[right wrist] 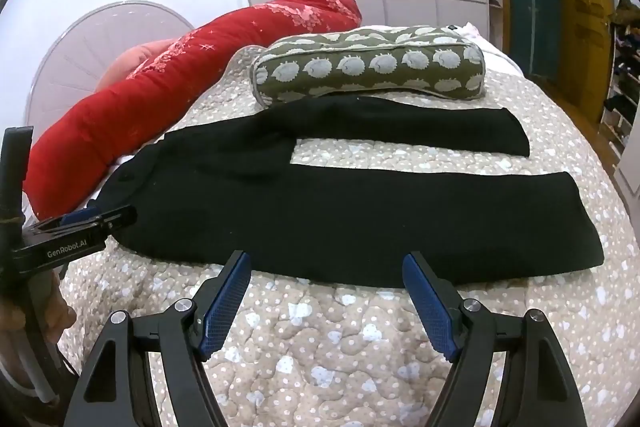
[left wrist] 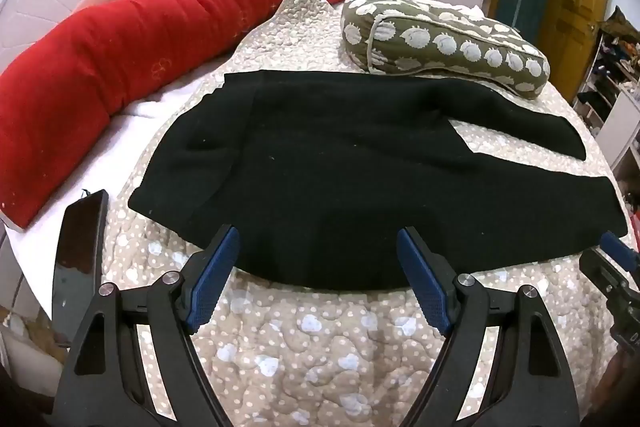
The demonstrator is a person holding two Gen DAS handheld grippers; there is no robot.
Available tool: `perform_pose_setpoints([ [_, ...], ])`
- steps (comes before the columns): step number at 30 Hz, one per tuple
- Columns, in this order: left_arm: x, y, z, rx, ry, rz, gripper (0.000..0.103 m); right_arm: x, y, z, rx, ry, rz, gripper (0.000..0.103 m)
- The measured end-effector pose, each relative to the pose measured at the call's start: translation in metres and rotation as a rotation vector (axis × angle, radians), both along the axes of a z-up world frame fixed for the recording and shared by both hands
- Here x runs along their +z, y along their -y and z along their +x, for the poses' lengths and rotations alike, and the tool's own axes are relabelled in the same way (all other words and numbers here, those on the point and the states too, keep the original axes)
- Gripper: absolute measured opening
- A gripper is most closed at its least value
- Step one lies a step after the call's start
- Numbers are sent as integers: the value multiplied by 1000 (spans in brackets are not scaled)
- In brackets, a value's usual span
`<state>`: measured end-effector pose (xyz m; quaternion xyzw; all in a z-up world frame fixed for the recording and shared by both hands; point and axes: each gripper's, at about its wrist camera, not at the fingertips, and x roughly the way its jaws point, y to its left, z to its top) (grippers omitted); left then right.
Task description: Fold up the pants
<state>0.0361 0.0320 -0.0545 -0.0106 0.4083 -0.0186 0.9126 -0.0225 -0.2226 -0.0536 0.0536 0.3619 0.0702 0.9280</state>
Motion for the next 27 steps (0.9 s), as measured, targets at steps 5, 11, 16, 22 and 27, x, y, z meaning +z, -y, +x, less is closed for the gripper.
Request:
perform_pose_setpoints([
  [5, -3, -4, 1, 12, -17, -6, 82, -4, 1, 3, -6, -28, 11, 77],
  [11, -6, -7, 1, 23, -27, -2, 82, -5, -1, 8, -8, -14, 5, 77],
  [16, -4, -6, 0, 29, -9, 14, 82, -8, -3, 6, -11, -20, 4, 77],
  [22, -3, -6, 0, 33, -10, 13, 82, -4, 0, 4, -15, -25, 8, 77],
  [27, -2, -8, 0, 39, -11, 8, 82, -5, 1, 3, -25, -33, 12, 77],
])
